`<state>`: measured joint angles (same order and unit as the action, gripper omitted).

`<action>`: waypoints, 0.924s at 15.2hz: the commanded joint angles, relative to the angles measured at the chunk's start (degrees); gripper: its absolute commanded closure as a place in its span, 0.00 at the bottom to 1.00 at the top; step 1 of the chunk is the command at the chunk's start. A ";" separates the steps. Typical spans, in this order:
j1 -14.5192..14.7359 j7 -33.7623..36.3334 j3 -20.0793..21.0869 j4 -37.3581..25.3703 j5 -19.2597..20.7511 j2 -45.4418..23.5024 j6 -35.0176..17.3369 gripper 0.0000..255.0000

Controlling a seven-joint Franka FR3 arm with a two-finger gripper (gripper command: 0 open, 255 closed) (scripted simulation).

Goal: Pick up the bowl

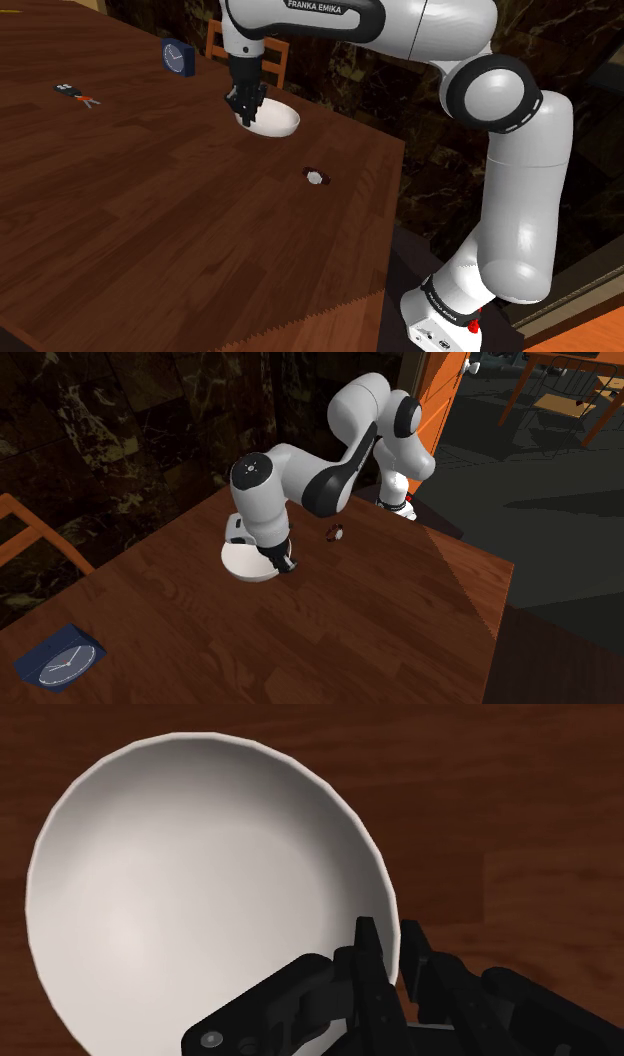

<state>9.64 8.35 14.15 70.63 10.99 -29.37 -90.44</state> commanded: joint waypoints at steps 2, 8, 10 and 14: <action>0.18 -0.21 0.00 -2.13 0.00 -0.15 2.02 1.00; 0.88 -0.69 -0.04 -8.56 0.20 -1.25 7.30 1.00; 1.19 -0.87 -0.08 -11.12 0.33 -1.87 9.23 1.00; 2.00 -1.28 -0.21 -17.20 0.73 -3.64 13.50 1.00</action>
<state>11.51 7.19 13.98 54.60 11.64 -32.68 -77.80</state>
